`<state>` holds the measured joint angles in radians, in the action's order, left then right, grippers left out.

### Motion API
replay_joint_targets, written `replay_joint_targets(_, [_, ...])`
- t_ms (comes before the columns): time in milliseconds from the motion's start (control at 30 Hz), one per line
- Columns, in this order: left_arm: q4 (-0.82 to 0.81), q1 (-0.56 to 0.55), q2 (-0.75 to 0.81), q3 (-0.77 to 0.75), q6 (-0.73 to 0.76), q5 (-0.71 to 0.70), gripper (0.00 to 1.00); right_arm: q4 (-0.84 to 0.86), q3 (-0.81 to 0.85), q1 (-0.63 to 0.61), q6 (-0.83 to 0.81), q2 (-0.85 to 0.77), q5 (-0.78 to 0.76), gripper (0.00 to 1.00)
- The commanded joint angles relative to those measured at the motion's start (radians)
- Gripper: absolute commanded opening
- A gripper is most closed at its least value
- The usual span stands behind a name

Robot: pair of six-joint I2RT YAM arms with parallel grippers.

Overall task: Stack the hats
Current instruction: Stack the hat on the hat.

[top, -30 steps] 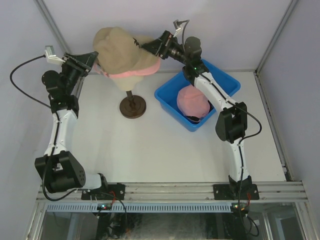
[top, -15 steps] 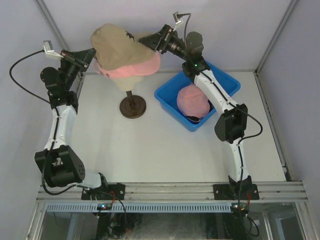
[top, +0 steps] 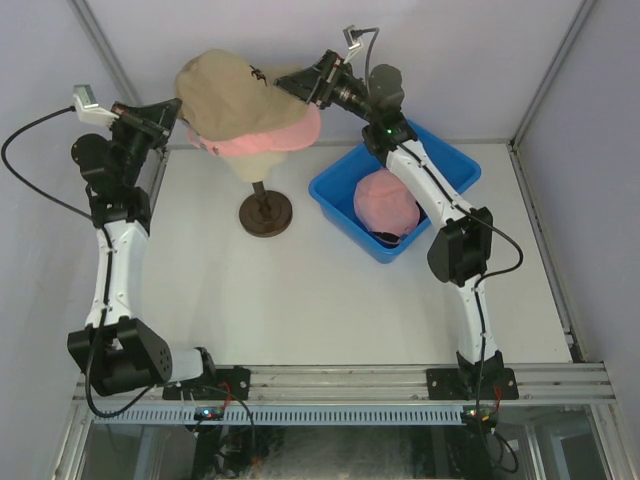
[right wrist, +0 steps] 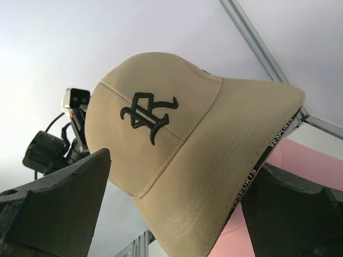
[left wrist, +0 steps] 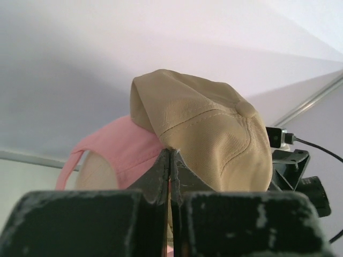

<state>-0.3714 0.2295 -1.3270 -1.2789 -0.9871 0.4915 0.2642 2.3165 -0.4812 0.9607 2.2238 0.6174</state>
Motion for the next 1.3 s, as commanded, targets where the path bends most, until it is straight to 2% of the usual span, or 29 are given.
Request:
replay_joint_targets(0, [0.162,-0.004,0.071,-0.036,0.138,-0.122,0.00,0.018,0.040,0.009,-0.002,0.009,-0.029,0.94])
replay_joint_targets(233, [0.276,-0.054,0.043,-0.075,0.224,-0.182,0.00,0.000,0.085,0.021,-0.002,0.051,-0.037,0.94])
replay_joint_targets(567, [0.296,-0.082,0.032,-0.074,0.255,-0.201,0.00,0.004,0.040,0.042,-0.002,0.045,-0.041,0.94])
replay_joint_targets(600, [0.301,-0.082,0.032,-0.075,0.257,-0.205,0.02,0.004,0.032,0.042,-0.002,0.041,-0.041,0.94])
replay_joint_targets(700, [0.305,-0.083,0.039,-0.064,0.258,-0.216,0.16,-0.001,-0.001,0.044,-0.002,0.024,-0.047,0.94])
replay_joint_targets(867, [0.305,-0.084,0.041,-0.058,0.258,-0.222,0.23,-0.078,0.006,0.049,-0.002,0.015,-0.069,0.94])
replay_joint_targets(1267, [0.323,-0.085,0.046,-0.060,0.268,-0.241,0.26,-0.199,0.028,0.049,-0.002,0.010,-0.124,0.94])
